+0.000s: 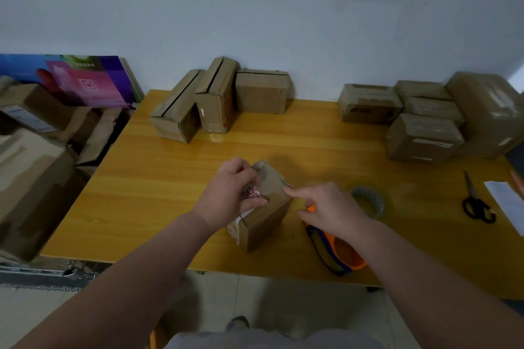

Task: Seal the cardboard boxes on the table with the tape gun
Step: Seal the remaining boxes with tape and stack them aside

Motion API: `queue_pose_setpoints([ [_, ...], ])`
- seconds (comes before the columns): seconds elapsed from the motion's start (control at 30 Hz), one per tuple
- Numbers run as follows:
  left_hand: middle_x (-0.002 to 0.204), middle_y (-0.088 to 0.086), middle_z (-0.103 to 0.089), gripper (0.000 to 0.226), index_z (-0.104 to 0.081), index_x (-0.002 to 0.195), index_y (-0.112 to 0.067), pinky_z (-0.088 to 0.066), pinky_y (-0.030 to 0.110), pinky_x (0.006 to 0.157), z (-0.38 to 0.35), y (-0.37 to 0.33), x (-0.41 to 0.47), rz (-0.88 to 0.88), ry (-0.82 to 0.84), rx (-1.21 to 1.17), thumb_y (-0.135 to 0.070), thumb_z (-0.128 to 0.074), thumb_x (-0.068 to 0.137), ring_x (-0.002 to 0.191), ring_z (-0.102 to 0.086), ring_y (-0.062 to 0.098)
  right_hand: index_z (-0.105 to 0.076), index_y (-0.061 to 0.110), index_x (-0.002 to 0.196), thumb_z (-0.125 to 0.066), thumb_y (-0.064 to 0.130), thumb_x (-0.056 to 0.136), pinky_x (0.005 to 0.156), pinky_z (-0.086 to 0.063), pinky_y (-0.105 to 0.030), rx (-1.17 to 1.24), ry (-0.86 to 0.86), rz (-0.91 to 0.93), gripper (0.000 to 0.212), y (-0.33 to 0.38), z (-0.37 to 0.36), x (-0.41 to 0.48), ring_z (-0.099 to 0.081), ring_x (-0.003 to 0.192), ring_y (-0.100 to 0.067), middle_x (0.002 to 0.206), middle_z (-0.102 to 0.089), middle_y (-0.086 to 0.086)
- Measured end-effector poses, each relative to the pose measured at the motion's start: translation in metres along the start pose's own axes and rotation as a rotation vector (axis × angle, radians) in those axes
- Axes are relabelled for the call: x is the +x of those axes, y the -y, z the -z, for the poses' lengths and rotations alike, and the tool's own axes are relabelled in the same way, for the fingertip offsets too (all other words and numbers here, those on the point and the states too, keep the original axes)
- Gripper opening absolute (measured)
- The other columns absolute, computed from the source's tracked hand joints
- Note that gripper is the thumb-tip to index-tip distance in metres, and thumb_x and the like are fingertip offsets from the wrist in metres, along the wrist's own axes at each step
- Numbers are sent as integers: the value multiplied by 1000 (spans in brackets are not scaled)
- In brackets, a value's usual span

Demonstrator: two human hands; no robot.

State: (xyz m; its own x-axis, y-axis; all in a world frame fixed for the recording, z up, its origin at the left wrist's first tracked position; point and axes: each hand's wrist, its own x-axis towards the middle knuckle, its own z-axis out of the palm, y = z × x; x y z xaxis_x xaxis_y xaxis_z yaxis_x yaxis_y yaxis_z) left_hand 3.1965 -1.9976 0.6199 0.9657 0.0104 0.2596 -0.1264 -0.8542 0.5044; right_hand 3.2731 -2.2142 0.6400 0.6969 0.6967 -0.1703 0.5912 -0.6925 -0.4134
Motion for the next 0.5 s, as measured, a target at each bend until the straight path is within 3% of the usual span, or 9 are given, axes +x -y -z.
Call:
queue_pose_setpoints([
  [0.1, 118, 0, -37, 59, -57, 128, -15, -38, 27, 90, 5, -2, 3, 91, 95, -2, -39, -76, 77, 107, -38, 15, -67, 33, 116, -70, 22, 86, 80, -56, -34, 170, -50, -50, 32, 1, 3, -1, -63, 74, -6, 92, -64, 12],
  [0.17, 126, 2, -36, 72, -45, 141, -20, -40, 32, 98, 7, -2, 4, 125, 188, -6, -46, -71, 80, 115, -40, 19, -70, 30, 92, -72, 17, 83, 78, -57, -35, 271, -87, -91, 16, 0, 3, 0, -65, 77, -6, 85, -64, 12],
  [0.23, 133, 2, -32, 92, -32, 148, -25, -37, 31, 101, 9, -3, 4, 173, 286, 4, -67, -64, 72, 122, -38, 21, -64, 33, 78, -72, 13, 82, 77, -57, -33, 302, -110, -111, 22, -1, 3, 2, -64, 80, -4, 89, -67, 10],
  [0.3, 139, 2, -28, 113, -19, 151, -32, -35, 33, 104, 10, -6, 1, 205, 346, 97, -88, -43, 55, 126, -33, 21, -60, 36, 76, -71, 12, 81, 75, -55, -28, 300, -107, -125, 27, 0, 2, 3, -63, 82, -4, 92, -67, 13],
  [0.37, 145, 4, -24, 122, -8, 152, -36, -29, 38, 109, 10, -9, 0, 196, 391, 243, -94, -31, 47, 130, -28, 24, -60, 35, 78, -71, 12, 81, 75, -52, -23, 331, -107, -139, 25, 1, 3, 5, -62, 85, -4, 92, -63, 16],
  [0.43, 147, 4, -21, 121, -2, 153, -35, -24, 41, 112, 10, -9, 2, 202, 431, 299, -92, -42, 53, 131, -26, 27, -59, 32, 81, -71, 11, 81, 76, -49, -22, 383, -98, -150, 24, 3, 4, 9, -62, 88, -4, 91, -64, 15],
  [0.5, 146, 5, -22, 117, 0, 153, -32, -27, 44, 111, 12, -8, 7, 230, 434, 256, -76, -62, 65, 131, -27, 28, -57, 32, 83, -73, 10, 80, 73, -47, -21, 416, -89, -146, 27, 7, 7, 13, -62, 85, -3, 90, -67, 13],
])
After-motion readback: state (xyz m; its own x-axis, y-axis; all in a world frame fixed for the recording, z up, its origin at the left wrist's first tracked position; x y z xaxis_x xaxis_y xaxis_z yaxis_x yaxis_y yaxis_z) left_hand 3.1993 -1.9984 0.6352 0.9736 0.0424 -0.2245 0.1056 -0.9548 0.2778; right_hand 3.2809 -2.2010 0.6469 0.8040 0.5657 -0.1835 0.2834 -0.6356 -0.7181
